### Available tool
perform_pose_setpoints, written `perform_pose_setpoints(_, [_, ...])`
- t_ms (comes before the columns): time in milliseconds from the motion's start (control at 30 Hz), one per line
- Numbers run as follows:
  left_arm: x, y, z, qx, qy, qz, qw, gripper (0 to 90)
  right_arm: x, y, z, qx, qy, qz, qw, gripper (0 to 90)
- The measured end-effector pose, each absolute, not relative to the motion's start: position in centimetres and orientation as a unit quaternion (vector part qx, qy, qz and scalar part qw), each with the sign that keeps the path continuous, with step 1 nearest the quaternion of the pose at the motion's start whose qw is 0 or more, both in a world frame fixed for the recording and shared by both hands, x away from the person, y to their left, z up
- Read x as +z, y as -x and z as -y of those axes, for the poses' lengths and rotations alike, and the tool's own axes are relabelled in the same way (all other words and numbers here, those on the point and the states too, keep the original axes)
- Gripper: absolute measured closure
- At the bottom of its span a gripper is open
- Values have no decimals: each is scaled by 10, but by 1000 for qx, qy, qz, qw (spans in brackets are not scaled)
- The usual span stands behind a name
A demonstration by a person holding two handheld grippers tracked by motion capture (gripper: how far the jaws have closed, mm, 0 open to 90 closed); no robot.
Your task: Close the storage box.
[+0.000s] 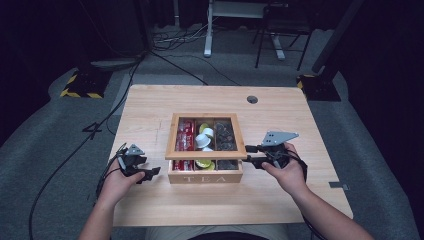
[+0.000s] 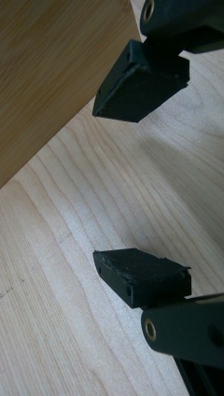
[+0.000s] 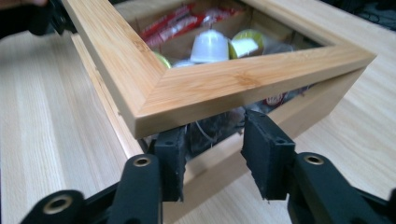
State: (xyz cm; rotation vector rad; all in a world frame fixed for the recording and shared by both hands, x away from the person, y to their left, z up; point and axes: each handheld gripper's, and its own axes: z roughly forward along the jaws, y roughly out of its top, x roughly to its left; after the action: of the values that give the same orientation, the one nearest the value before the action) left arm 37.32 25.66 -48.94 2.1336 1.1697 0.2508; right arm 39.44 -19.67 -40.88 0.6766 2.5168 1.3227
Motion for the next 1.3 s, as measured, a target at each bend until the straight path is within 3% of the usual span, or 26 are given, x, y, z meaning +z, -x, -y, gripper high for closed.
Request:
perform_pose_setpoints(467, [-490, -374, -257, 96, -821, -449, 340, 266, -433, -390, 198, 431, -235, -866, 96, 611])
perform_pose_setpoints(700, [-489, -373, -257, 97, -818, -451, 342, 266, -435, -386, 199, 403, -227, -879, 115, 604])
perform_pose_setpoints(933, [-489, -373, -257, 97, -818, -452, 343, 266, -434, -387, 209, 408, -241, -873, 114, 498])
perform_pose_setpoints(1133, [-485, -372, -260, 101, -816, -451, 346, 266, -421, -390, 215, 434, -246, -861, 101, 469])
perform_pose_setpoints(1300, [-482, -369, -264, 104, -811, -456, 352, 266, -403, -397, 227, 454, -255, -847, 107, 389])
